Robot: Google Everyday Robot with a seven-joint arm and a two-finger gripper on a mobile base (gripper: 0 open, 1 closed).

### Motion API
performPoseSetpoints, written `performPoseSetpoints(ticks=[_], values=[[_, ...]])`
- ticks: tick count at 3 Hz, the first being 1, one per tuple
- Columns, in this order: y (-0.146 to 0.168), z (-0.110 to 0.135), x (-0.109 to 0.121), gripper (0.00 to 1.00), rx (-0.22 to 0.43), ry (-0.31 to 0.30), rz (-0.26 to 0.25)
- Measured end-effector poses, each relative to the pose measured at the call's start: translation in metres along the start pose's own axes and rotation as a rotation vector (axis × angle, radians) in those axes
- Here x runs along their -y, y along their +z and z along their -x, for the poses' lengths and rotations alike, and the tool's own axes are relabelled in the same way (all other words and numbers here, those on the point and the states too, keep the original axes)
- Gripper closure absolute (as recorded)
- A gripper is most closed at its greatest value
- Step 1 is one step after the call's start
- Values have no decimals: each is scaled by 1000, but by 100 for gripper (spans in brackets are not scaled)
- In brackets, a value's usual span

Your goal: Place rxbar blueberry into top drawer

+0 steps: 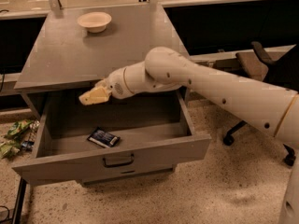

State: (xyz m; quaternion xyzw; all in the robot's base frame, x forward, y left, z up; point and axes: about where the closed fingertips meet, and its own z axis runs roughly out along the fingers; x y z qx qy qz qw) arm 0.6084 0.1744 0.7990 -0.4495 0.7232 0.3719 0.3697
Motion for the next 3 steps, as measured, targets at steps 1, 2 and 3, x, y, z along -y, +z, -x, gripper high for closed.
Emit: performPoseSetpoints(ticks=[1,2,3], values=[[-22,63,-2,64,101,-62,54],[-40,115,14,87,211,-134,39],[-44,124,16,86,227,-145,32]])
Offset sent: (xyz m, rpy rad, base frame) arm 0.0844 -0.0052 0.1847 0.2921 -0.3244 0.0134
